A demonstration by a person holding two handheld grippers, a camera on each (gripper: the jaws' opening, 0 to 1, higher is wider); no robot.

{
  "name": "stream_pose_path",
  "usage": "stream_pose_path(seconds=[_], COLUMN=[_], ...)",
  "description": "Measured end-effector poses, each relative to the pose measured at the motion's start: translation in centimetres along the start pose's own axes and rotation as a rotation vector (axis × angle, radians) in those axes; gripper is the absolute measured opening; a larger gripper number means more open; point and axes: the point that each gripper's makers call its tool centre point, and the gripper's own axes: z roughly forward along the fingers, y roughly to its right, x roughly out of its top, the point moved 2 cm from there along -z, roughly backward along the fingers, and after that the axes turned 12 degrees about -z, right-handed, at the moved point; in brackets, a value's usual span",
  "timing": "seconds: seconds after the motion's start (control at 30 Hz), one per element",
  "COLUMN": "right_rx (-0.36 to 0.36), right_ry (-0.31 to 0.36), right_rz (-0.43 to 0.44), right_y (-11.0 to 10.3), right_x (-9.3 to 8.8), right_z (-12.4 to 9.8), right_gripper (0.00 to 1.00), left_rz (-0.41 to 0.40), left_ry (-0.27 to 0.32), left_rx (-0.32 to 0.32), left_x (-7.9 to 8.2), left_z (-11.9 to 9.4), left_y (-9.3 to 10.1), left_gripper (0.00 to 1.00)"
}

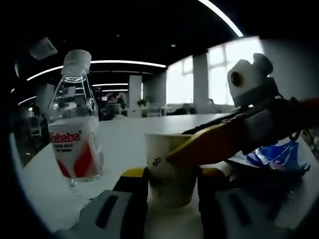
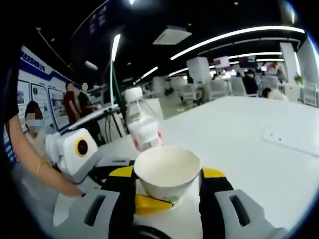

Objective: Arrange the tabletop items into an orderly group along one side of the table until the central work area is clear of visible clutter.

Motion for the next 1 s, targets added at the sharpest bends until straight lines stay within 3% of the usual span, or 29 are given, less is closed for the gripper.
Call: stream_pose_path(seconds=[0.17,0.27,0.73,0.8,0.83,0.87,1.0], right_rx=[-0.002,-0.009,-0.015,-0.017,-0.02,-0.02,-0.007], right_ry=[0.003,-0.017,-0.063,-0.065,-0.066,-0.065,-0.065], right_rz=[0.006,-0.035,-0.018,-0.016,-0.013,-0.009,0.008], right_y=[-0.1,-0.3,-0.4,-0.3,-0.2,-0.2,-0.3], right_x=[0.0,-0.2,-1.3,-1.4,-1.4,-1.4,-1.4], right_z=[0.5,0.7,1.3,1.3,1.3,1.3,1.2], right_gripper=[0.45,0.45,0.42,0.42,0.42,0.43,0.46], left_rz=[0.009,0.015,0.008,0.0,-0.077,-0.088,-0.064], left_ry=[0.0,-0.009,-0.044,-0.058,-0.095,-0.101,-0.093], left_rx=[0.026,0.043,0.094,0.091,0.105,0.105,0.107], left_x=[0.0,-0.2,-0.8,-1.0,-1.7,-1.8,-1.3], left_z=[0.2,0.4,0.4,0.3,0.1,0.0,-0.3], left_y=[-0.4,-0.6,-1.4,-1.5,-1.7,-1.8,-2.0], left_gripper=[0.37,0.37,0.36,0.36,0.35,0.35,0.39])
